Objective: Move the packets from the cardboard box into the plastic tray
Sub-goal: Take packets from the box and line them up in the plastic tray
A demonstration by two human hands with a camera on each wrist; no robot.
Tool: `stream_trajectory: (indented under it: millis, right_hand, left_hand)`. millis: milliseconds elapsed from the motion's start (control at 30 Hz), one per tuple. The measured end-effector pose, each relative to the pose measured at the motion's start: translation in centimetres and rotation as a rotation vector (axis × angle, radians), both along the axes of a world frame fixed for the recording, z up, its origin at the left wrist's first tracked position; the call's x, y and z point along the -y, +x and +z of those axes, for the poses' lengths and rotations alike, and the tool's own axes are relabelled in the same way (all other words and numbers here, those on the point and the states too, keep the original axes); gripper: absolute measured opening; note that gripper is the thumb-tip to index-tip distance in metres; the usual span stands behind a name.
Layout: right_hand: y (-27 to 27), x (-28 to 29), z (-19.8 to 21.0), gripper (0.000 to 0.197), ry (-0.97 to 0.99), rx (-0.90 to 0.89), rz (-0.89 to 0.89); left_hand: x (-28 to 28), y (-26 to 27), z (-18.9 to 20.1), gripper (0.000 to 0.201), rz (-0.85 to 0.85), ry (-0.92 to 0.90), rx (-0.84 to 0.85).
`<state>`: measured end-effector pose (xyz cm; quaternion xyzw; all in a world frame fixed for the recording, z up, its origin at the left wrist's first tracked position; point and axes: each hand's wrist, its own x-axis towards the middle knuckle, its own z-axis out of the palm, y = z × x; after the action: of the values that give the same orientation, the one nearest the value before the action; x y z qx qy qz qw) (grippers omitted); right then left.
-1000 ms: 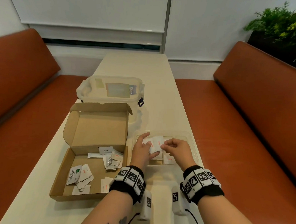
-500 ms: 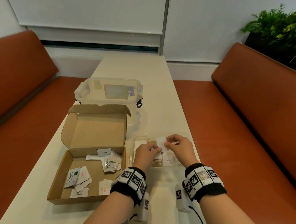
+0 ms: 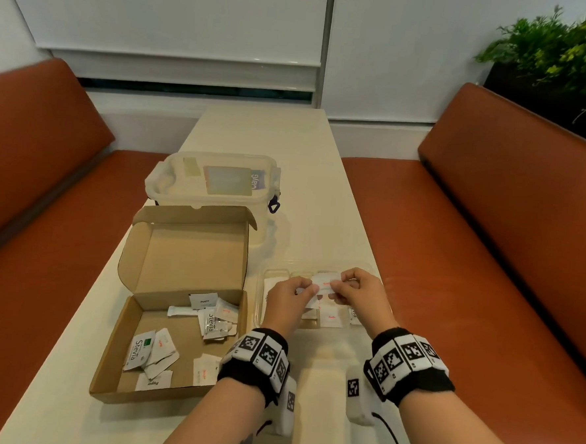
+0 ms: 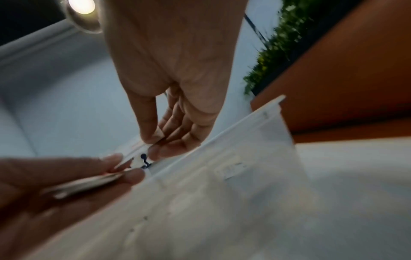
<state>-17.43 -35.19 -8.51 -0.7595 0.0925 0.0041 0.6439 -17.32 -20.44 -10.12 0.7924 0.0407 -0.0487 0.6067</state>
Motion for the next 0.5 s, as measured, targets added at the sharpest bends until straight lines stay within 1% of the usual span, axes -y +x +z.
stream_trajectory:
  millis: [33,100,133,167,200,233,333,400,500]
  right_hand:
    - [0.0,0.1,-0.1,0.010,-0.078,0.016,0.016]
    - [0.1,0.4,0.0,0.020,-0.229,0.048,0.069]
    - [0.1,0.5,0.2,0.018,-0.277,0.057,0.098]
    - [0.1,0.6,0.2,0.012,-0.318,0.060,0.115]
    - [0.1,0.7,0.2,0.005,-0.357,0.054,0.111]
    - [0.0,0.8,0.1,0.003,-0.397,0.048,0.089]
    - [-0.3,1.4,-0.6,0.006,-0.526,0.006,0.026]
    - [-0.4,1.4,-1.0,0.005,-0.619,-0.023,0.033]
    - [-0.4,1.0,-1.7,0.005,-0.809,-0.034,0.071]
  left_hand:
    - [0.0,0.0,0.0,0.015,-0.003,0.045,0.007]
    - [0.0,-0.1,-0.2,0.017,-0.020,0.116,0.019]
    - [0.0,-0.2,-0.3,0.016,-0.026,0.116,0.020]
    - [0.0,-0.3,-0.5,0.013,-0.026,0.103,0.020]
    - [0.0,-0.3,-0.6,0.011,-0.020,0.093,0.022]
    - [0.0,-0.3,-0.8,0.012,-0.006,0.083,0.023]
    - [-0.2,0.0,-1.3,0.019,0.089,-0.024,-0.023]
    - [-0.3,0.1,-1.5,0.025,0.145,-0.125,-0.050]
    - [-0.4,0.2,-1.8,0.030,0.172,-0.180,-0.044]
